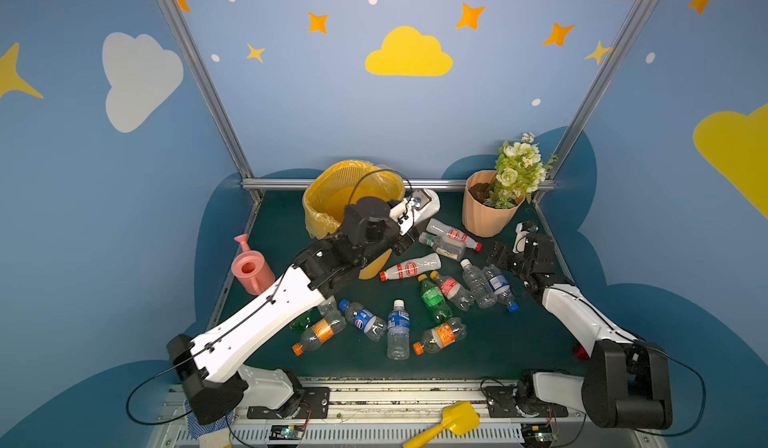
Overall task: Throw the plastic bottles in the bin
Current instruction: 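Carry the white bottle over the yellow bin and release it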
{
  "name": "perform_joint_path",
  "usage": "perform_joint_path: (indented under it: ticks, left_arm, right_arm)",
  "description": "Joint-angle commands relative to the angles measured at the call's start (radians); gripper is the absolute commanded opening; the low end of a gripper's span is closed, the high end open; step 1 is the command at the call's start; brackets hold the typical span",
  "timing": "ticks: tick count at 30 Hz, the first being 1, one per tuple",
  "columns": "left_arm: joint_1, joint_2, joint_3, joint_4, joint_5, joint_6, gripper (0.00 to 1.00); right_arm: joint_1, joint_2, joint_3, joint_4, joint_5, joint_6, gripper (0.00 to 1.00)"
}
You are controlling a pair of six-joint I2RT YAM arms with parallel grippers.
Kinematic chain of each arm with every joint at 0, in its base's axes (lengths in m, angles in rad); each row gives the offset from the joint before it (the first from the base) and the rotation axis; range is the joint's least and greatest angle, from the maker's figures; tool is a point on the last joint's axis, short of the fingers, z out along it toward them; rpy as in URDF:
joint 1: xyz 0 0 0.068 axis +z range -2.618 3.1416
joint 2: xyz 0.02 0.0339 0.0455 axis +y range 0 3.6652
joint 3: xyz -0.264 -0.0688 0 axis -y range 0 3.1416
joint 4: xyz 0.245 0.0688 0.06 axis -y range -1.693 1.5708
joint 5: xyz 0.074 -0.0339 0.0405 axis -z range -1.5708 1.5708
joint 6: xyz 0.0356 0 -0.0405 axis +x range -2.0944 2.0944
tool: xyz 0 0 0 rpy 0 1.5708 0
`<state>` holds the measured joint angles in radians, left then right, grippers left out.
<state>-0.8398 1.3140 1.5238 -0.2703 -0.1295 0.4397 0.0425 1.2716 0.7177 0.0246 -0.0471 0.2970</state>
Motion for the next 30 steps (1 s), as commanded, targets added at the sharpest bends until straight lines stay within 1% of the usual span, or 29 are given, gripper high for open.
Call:
perform_joint_path:
  ticks: [1, 4, 7, 9, 10, 13, 15, 16, 17, 19, 20, 21, 22, 26, 30]
  left_arm:
    - [0.002, -0.052, 0.055, 0.223, -0.033, 0.063, 0.52]
    - [0.004, -0.090, 0.093, 0.317, -0.025, 0.104, 0.54]
    - [0.012, -0.104, 0.123, 0.360, -0.031, 0.127, 0.54]
    - [0.040, -0.107, 0.116, 0.378, -0.047, 0.112, 0.55]
    - [0.072, -0.104, 0.102, 0.382, -0.041, 0.077, 0.55]
    - [0.209, -0.072, 0.034, 0.386, 0.005, -0.114, 0.56]
    - [0.301, -0.025, -0.003, 0.376, 0.028, -0.243, 0.59]
    - [0.341, 0.007, -0.013, 0.362, 0.040, -0.298, 0.62]
    - [0.372, 0.037, -0.015, 0.346, 0.055, -0.340, 0.68]
    - [0.399, 0.075, 0.005, 0.307, 0.072, -0.383, 0.82]
    - [0.400, 0.078, 0.013, 0.307, 0.087, -0.385, 0.89]
    - [0.400, 0.071, 0.022, 0.318, 0.114, -0.377, 0.99]
    - [0.398, 0.058, 0.027, 0.342, 0.127, -0.368, 1.00]
    - [0.395, 0.000, 0.042, 0.384, 0.127, -0.317, 1.00]
    - [0.378, -0.069, -0.017, 0.377, 0.131, -0.275, 1.00]
  right_arm:
    - [-0.003, 0.007, 0.014, -0.001, -0.026, 0.017, 0.97]
    - [-0.003, 0.006, 0.016, -0.003, -0.035, 0.019, 0.97]
    - [-0.004, -0.005, 0.014, -0.009, -0.040, 0.021, 0.97]
    - [-0.002, -0.012, 0.012, -0.011, -0.044, 0.022, 0.97]
    - [-0.002, -0.015, 0.011, -0.012, -0.046, 0.022, 0.97]
    - [-0.001, -0.020, 0.009, -0.014, -0.059, 0.025, 0.97]
    - [0.000, -0.022, 0.011, -0.017, -0.070, 0.025, 0.97]
    - [0.000, -0.024, 0.012, -0.018, -0.075, 0.024, 0.97]
    - [-0.001, -0.026, 0.014, -0.021, -0.077, 0.022, 0.97]
    - [-0.001, -0.033, 0.021, -0.028, -0.076, 0.013, 0.97]
    - [-0.001, -0.039, 0.026, -0.035, -0.072, 0.007, 0.97]
    - [0.000, -0.046, 0.031, -0.044, -0.067, -0.002, 0.97]
    - [0.000, -0.051, 0.035, -0.048, -0.060, -0.006, 0.97]
    - [0.000, -0.049, 0.038, -0.039, -0.064, -0.006, 0.97]
    - [0.002, -0.021, 0.038, -0.030, -0.087, 0.016, 0.97]
